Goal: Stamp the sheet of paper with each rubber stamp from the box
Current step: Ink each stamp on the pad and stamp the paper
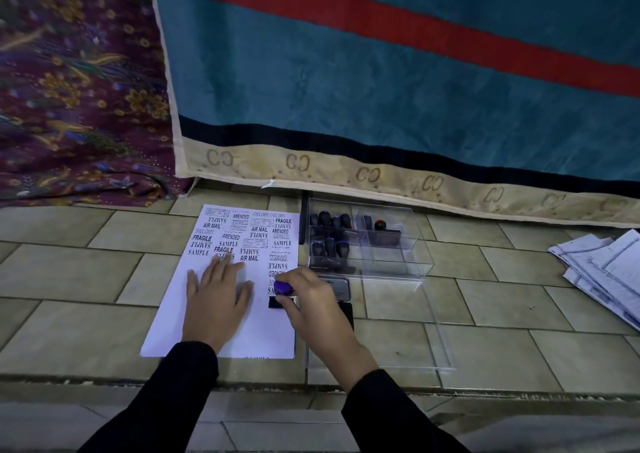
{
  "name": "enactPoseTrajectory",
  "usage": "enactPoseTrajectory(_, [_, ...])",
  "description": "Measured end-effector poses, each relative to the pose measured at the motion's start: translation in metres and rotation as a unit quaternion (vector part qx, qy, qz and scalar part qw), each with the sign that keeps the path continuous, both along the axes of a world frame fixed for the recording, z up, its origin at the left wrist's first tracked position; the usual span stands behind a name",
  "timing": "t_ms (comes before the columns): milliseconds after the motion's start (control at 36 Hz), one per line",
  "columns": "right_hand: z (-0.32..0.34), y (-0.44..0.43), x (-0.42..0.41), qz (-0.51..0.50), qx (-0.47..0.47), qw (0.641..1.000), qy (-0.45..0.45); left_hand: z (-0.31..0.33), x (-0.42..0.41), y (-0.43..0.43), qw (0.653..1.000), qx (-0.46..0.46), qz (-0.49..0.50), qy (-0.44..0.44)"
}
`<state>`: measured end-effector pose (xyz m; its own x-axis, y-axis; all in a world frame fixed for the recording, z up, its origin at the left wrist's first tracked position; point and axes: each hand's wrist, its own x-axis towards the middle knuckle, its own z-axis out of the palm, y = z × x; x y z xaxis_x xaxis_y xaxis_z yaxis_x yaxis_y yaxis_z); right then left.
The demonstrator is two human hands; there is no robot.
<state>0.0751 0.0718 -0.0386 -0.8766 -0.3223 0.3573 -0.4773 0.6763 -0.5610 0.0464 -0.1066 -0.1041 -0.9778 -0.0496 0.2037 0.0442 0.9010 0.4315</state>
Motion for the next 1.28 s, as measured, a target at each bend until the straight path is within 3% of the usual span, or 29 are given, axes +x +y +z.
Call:
enactPoseTrajectory(1084, [-0.012, -0.003, -0.008, -0.015, -0.036, 0.997, -0.069, -0.004, -0.001, -0.001, 1.0, -0.005, 0.006, 0.005])
enactPoseTrajectory(1195, [-0.004, 0.008, -0.009, -0.068, -0.149, 0.979, -0.12, -0.004, -0.003, -0.001, 1.0, -0.014, 0.005, 0.003])
enactPoseTrajectory(1278, [0.015, 0.028, -0.019, -0.142, -0.267, 0.949, -0.095, -0.003, -0.002, -0.002, 1.0, -0.018, 0.005, 0.007])
